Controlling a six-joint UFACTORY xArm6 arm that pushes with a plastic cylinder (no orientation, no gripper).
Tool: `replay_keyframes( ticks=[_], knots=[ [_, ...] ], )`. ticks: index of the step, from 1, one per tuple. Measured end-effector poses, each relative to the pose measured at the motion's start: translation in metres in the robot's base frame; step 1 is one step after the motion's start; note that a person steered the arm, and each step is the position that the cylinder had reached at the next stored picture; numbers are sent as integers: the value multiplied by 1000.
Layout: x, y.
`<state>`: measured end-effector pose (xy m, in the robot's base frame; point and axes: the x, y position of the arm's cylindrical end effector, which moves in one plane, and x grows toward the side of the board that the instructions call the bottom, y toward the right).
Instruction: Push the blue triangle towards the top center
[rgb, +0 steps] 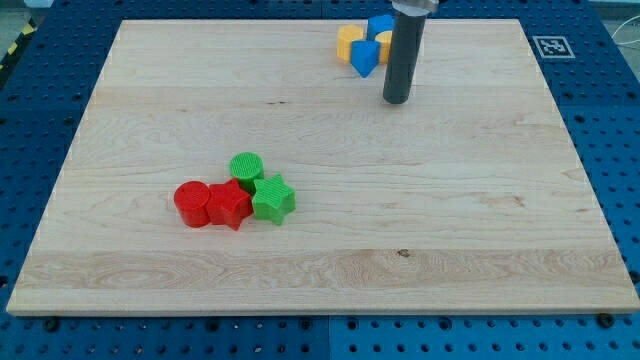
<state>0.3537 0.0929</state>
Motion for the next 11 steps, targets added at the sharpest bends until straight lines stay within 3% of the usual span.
replay_keyframes(
  ticks=[3,4,6,8,11],
  knots=[
    [-15,4],
    [-24,-33],
    [-33,3],
    [-78,-5],
    [-78,-39]
  ],
)
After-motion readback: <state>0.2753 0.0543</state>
